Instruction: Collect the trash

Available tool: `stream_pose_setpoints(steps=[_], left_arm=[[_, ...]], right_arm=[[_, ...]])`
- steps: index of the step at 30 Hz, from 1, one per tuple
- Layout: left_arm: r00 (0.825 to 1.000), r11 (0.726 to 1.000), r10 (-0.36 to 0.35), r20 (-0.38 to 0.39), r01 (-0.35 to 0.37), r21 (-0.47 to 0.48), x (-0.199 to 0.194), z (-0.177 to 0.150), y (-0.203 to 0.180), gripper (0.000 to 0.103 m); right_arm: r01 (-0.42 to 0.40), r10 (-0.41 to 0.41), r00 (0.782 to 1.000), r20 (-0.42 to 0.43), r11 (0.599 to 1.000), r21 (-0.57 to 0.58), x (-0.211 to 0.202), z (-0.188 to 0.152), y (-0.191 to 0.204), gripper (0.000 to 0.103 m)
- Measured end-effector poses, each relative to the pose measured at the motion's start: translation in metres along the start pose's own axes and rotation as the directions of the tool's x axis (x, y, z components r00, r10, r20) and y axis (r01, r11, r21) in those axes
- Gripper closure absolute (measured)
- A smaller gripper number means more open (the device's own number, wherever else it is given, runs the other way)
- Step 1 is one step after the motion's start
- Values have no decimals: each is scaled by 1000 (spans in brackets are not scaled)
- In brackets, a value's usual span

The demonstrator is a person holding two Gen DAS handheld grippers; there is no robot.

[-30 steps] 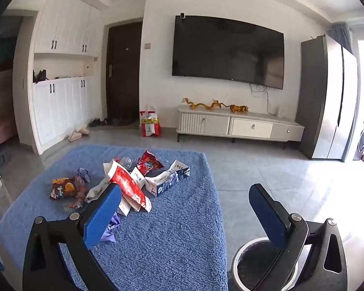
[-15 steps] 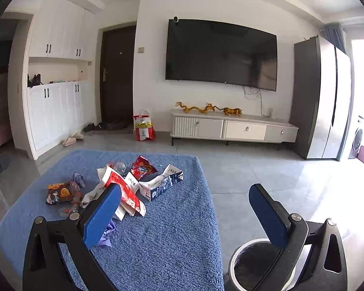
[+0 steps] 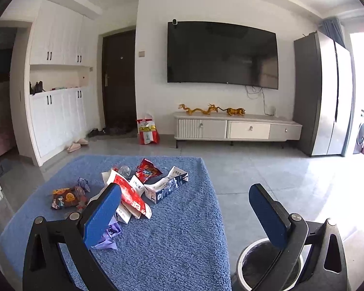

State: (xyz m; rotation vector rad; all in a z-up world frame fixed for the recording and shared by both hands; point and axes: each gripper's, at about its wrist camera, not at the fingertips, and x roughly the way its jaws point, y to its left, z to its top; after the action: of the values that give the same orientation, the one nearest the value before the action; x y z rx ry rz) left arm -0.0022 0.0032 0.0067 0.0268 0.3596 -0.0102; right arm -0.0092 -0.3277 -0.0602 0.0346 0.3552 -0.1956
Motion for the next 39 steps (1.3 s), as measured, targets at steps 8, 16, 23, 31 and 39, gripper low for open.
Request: stream_pose_setpoints(steps=[8, 16, 23, 31, 39], left_arm=[[1000, 1000, 6, 5, -6, 11, -3, 0, 3, 18], [999, 1000, -7, 49, 7, 11, -15, 3, 4, 18], [998, 999, 15, 63, -19, 51, -18, 2, -5, 18], [999, 999, 22, 47, -24, 42, -15, 3, -3, 18], [1000, 998, 21, 21, -22, 51, -9, 0, -4, 18]], right_arm=[[-26, 25, 1000, -11, 1000, -18, 3, -2, 8, 0], [-24, 23, 999, -23, 999, -48, 3, -4, 17, 0], [-10, 9, 1000, -13, 997, -71, -2, -2, 22, 0], [-11, 10, 1000, -8, 997, -76, -6, -1, 21, 0], [-36, 34, 999, -24, 996, -79, -2, -2, 23, 0]])
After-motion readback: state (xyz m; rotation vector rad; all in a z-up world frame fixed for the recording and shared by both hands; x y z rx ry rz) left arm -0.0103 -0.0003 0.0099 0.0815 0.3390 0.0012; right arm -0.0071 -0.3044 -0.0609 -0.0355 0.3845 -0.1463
